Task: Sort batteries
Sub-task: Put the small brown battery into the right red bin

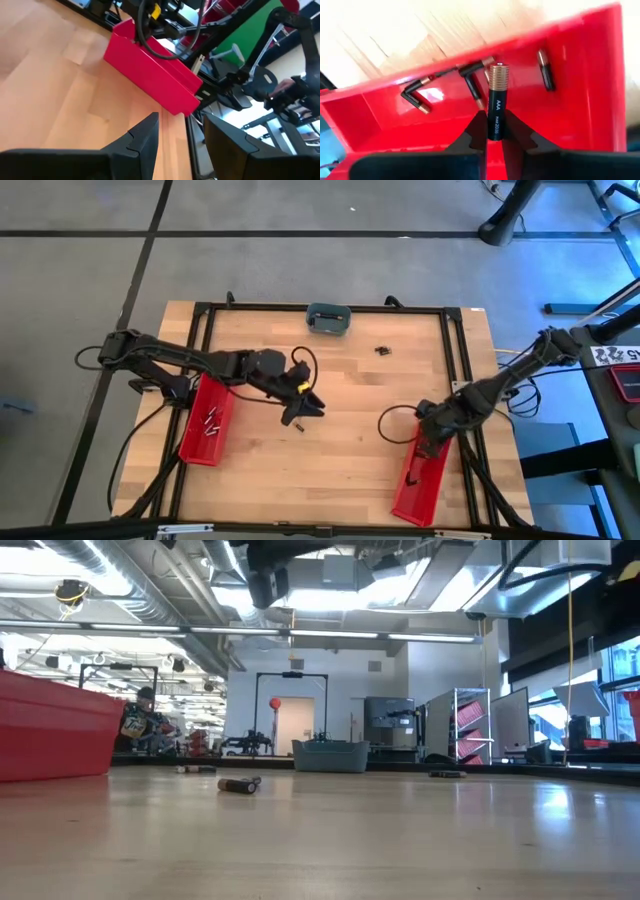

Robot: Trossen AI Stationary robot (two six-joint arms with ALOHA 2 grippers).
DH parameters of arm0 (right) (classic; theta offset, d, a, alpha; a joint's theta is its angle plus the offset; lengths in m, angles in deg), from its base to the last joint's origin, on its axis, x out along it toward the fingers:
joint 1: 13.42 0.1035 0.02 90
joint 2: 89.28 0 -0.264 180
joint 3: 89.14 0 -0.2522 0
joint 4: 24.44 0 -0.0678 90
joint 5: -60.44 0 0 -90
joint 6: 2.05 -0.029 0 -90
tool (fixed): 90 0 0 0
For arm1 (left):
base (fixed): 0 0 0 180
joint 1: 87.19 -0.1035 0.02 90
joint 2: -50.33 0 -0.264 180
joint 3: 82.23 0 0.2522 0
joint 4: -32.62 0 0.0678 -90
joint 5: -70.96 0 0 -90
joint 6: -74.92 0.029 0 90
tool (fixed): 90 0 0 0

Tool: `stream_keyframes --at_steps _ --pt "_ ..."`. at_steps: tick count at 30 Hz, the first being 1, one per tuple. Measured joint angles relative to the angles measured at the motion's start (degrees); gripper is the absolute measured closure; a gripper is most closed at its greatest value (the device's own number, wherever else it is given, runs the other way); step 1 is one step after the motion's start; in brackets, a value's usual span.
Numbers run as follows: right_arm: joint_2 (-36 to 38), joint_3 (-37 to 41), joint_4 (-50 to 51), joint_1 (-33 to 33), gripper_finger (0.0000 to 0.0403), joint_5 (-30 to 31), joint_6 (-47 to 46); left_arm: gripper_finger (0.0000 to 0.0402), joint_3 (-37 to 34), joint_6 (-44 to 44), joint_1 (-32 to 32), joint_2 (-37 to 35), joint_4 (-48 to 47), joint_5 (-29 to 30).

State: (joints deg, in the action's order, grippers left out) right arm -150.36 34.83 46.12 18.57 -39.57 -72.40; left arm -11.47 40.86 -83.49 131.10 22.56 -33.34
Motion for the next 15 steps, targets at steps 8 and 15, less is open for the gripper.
stream_keyframes --at_steps 8,15 --pt "-2.9 3.8 -6.7 -2.0 0.0376 -4.6 4.9 0.0259 0.0 -0.4 -2.5 0.0 0.0 0.1" --pt "-9.0 4.1 -7.4 -2.0 0.0368 -3.5 9.0 0.0259 0.0 -0.6 -3.1 0.0 0.0 0.1"
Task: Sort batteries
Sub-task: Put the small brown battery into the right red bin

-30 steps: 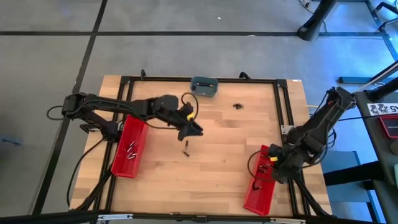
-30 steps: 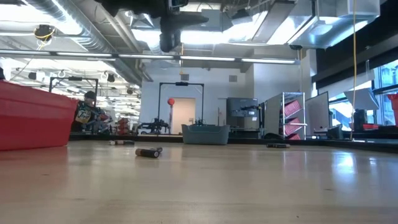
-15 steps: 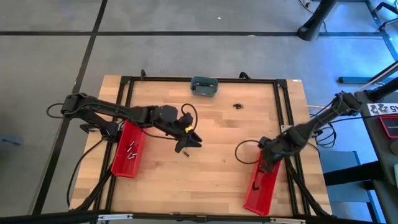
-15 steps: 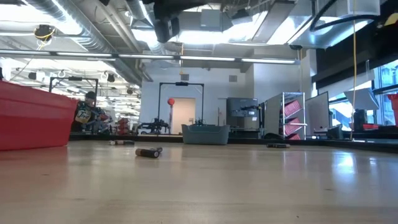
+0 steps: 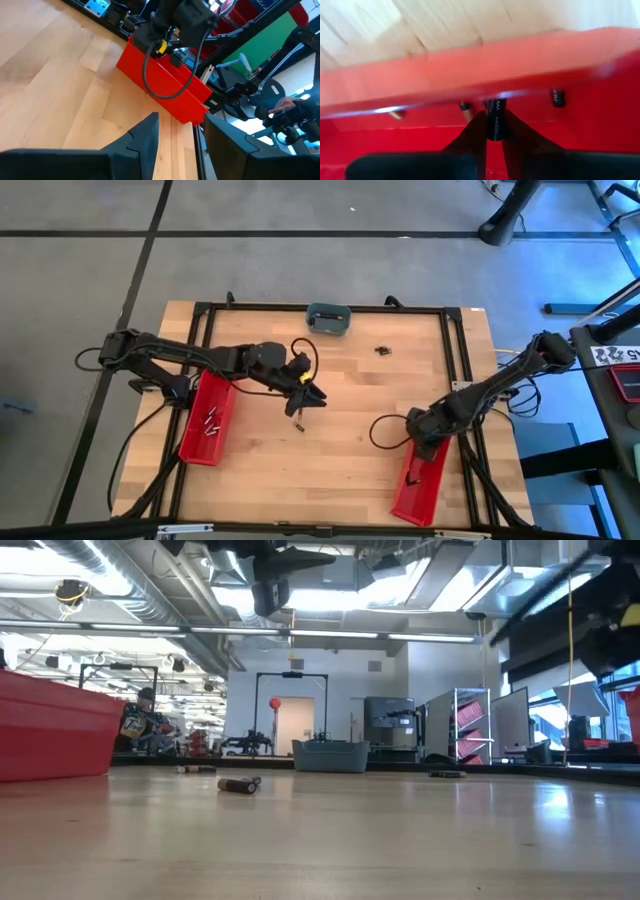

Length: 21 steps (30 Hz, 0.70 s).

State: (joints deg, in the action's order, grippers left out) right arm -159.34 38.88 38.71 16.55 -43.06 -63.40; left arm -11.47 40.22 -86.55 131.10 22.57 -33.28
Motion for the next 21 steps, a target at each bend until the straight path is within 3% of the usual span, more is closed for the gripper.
stream_keyframes --at_steps 9,16,21 --pt "-4.7 -0.6 1.3 0.0 0.0353 -0.3 0.2 0.0259 0.0 0.0 0.0 -0.6 -0.2 0.0" --pt "-4.8 -5.5 8.2 0.0 0.0270 -2.6 0.7 0.0259 0.0 0.2 0.0 -3.8 -0.7 0.3" --pt "-4.8 -15.3 20.9 0.0 0.0245 -6.2 0.7 0.0259 0.0 0.5 0.3 -6.9 -5.2 1.9"
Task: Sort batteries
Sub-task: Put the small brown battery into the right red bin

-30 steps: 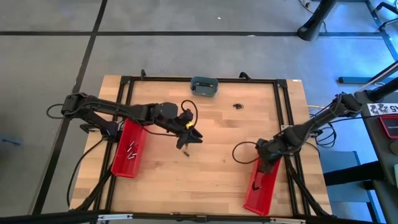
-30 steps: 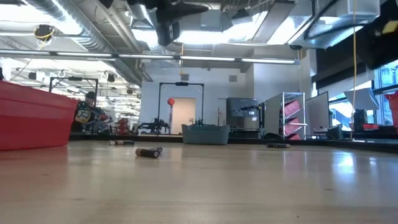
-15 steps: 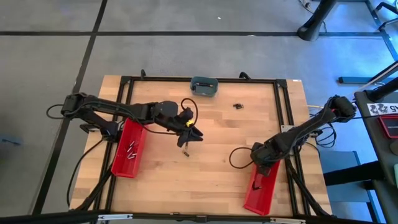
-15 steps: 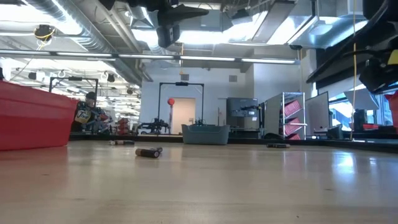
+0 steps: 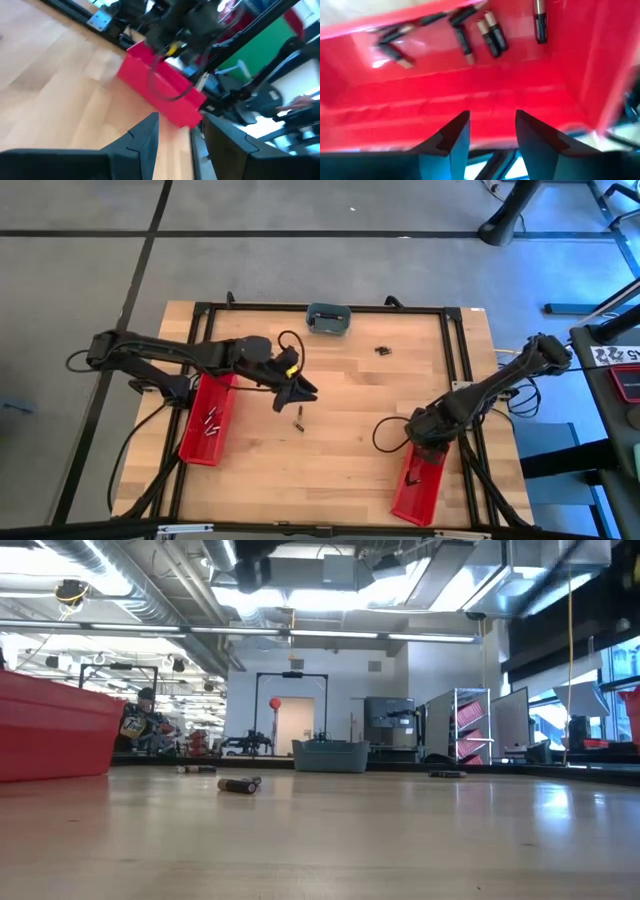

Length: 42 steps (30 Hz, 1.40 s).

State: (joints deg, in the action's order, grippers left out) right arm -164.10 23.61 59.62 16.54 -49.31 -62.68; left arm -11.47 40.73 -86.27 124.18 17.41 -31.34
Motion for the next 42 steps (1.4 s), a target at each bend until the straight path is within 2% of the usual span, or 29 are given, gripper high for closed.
stream_keyframes --at_steps 3,5,8,12,14,15,17,22,26,30,35,42 --pt "0.0 -8.5 5.4 0.0 0.0246 3.2 -1.0 0.0259 0.0 3.2 0.9 -1.4 -7.7 3.1" --pt "0.1 -13.8 6.2 0.0 0.0249 9.6 -2.5 0.0259 0.0 7.9 1.5 -1.5 -14.8 5.9" --pt "0.1 -19.6 3.7 0.0 0.0252 27.4 -5.4 0.0259 -0.7 20.1 1.7 -0.1 -23.8 8.6" --pt "0.1 -21.7 -6.3 0.0 0.0253 53.4 -8.0 0.0259 -3.5 42.0 1.1 3.7 -27.1 8.8" --pt "0.1 -21.7 -12.4 -0.1 0.0253 61.9 -8.0 0.0259 -4.0 51.3 1.1 6.1 -25.8 9.1" --pt "0.1 -21.8 -14.9 -0.1 0.0253 64.3 -7.9 0.0258 -4.0 54.9 1.1 7.7 -24.9 9.2" --pt "0.1 -21.8 -18.7 -0.1 0.0253 66.4 -7.2 0.0252 -4.0 59.4 0.6 11.2 -22.6 8.5" --pt "0.0 -21.8 -22.4 0.0 0.0253 65.1 -5.1 0.0227 -3.2 68.8 -0.4 19.6 -21.1 4.1" --pt "0.0 -21.8 -22.6 0.0 0.0253 63.7 -5.1 0.0214 -3.1 76.7 -0.3 25.2 -18.7 4.6" --pt "0.0 -21.8 -22.8 0.0 0.0253 63.7 -5.3 0.0217 -2.9 78.4 -0.4 28.4 -15.9 5.9" --pt "0.0 -21.8 -22.8 0.0 0.0253 63.6 -5.4 0.0259 -2.7 75.3 -1.7 29.7 -16.6 5.1" --pt "-0.1 -21.8 -22.7 0.0 0.0253 63.6 -5.1 0.0377 -2.8 66.8 -4.3 29.8 -17.9 4.1"
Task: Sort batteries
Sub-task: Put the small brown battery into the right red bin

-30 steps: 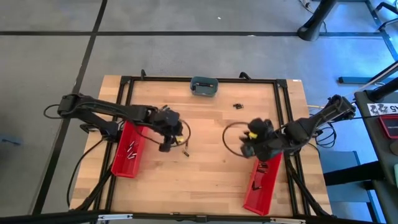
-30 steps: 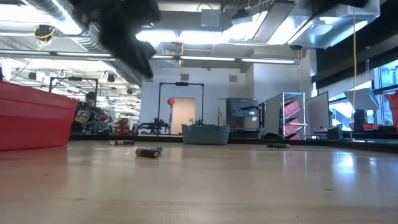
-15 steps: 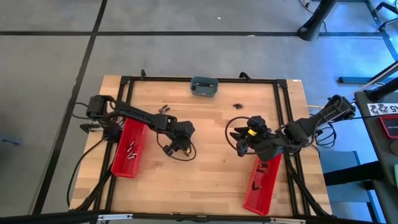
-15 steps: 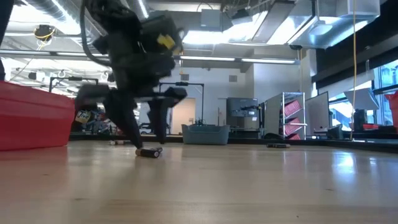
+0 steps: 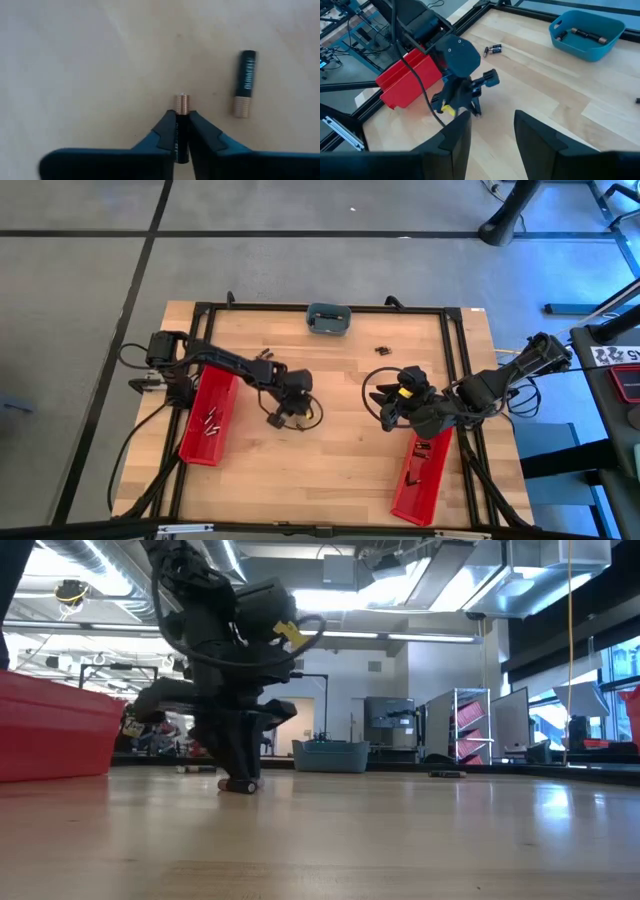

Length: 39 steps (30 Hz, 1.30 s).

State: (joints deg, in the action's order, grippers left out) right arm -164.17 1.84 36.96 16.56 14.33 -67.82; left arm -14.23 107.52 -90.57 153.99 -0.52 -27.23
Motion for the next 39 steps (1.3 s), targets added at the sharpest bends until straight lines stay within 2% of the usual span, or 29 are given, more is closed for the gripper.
stream_keyframes --at_steps 3,6,9,13,18,25,32,39 --pt "-0.3 1.0 -1.0 0.0 0.0253 -0.1 0.1 0.0385 0.1 -6.7 -0.7 -0.8 -0.3 1.4" --pt "-0.3 4.5 -5.4 0.0 0.0253 -3.7 0.8 0.0387 0.8 -12.1 -0.9 -2.7 -1.5 1.3" --pt "-0.3 9.9 -14.9 0.0 0.0253 -9.2 2.3 0.0389 2.3 -19.7 -1.0 -6.6 3.3 -2.8" --pt "-0.4 18.3 -35.0 0.0 0.0253 -12.9 4.5 0.0389 2.5 -31.9 -1.4 -12.2 14.3 -11.5" --pt "-1.5 21.6 -51.1 0.0 0.0253 -6.4 9.5 0.0389 2.6 -44.1 -0.7 -18.0 30.2 -15.1" --pt "-1.9 21.5 -72.0 -0.8 0.0253 2.2 32.5 0.0387 2.5 -53.4 0.4 -20.0 43.8 -15.5" --pt "-3.2 17.6 -72.6 -4.4 0.0253 -1.0 48.7 0.0388 2.5 -55.1 1.8 -20.0 45.8 -15.6" --pt "-4.0 17.0 -67.5 -6.0 0.0253 -3.6 49.7 0.0383 2.5 -55.2 2.3 -20.0 45.8 -15.2"
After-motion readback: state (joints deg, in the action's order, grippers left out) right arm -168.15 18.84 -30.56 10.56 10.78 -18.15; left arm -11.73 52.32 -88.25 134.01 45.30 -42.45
